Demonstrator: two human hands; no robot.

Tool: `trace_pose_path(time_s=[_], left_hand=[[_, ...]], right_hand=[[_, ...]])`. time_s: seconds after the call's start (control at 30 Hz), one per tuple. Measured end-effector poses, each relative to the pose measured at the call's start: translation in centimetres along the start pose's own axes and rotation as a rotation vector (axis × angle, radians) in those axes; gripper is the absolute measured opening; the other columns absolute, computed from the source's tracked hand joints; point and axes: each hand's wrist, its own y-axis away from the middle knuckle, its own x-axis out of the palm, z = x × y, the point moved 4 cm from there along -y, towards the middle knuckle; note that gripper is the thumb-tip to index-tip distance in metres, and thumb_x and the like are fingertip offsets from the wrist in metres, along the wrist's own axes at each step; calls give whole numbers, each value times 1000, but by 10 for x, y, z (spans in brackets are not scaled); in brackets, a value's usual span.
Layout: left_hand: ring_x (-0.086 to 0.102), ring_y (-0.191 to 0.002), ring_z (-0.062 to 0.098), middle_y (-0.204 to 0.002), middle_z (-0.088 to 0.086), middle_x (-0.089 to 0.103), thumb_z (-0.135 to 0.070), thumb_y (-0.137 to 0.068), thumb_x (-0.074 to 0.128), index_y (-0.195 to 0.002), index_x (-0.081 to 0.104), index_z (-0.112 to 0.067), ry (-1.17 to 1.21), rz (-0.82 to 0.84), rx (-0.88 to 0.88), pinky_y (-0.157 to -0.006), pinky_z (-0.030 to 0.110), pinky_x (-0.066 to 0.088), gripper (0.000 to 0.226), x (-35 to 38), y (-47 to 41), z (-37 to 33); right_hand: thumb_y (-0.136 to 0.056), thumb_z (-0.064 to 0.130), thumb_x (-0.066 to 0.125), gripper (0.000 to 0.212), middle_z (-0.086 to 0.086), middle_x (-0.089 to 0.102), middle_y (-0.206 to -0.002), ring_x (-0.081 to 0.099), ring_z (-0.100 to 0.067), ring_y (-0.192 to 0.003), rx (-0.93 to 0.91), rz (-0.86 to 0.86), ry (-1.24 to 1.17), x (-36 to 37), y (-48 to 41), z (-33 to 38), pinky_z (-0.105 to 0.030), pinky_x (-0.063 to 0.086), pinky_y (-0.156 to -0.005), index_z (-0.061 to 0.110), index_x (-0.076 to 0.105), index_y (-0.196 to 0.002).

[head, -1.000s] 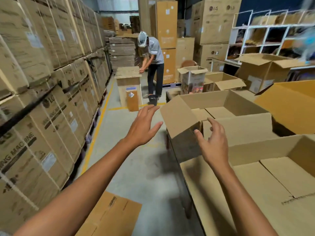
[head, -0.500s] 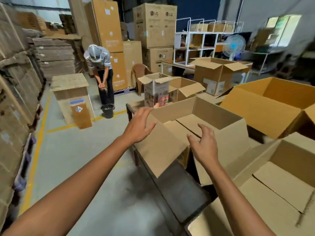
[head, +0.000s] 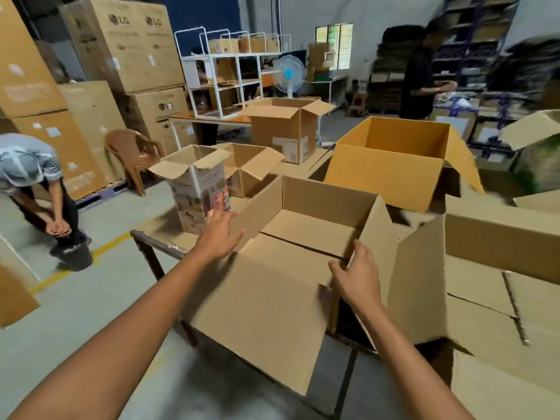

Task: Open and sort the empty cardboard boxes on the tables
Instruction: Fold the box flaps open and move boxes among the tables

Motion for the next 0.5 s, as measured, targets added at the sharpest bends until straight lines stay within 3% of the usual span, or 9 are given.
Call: trace_pose_path(time_s=[0.13,0.23,0.37,0.5], left_hand=[[55,-111,34,-125,15,53,-32,-92,63,-138,48,-18,35,21,-230,-90,50,51,50,17,-37,39],[58,-98,32,-113,15,58,-35,-94,60,-121,58,-9,28,63,-350,-77,43,50,37,37,-51,75],[60,-97,38,-113,20,62,-45,-90,59,-118,60,-9,105,88,-430,-83,45,52,45,57,-69,99],[58,-96,42,-107,19,62,-50,-78,55,-114,59,-15,160,115,-487,-87,50,52,51,74,-74,114]], right_hand=[[-92,35,65,78,-14,32,-158,25,-32,-148,68,-59,14,7,-22,-10,-45,28,-119,9,25,-154],[-93,38,64,77,-13,30,-159,24,-30,-149,158,-69,28,14,-28,-21,-44,29,-119,11,25,-154],[-92,35,66,71,-6,44,-151,44,-26,-136,206,-33,27,32,-19,-35,-41,41,-110,15,33,-152],[-94,38,63,65,-5,51,-147,49,-24,-132,321,-96,-13,36,-9,-43,-41,45,-105,15,40,-150]])
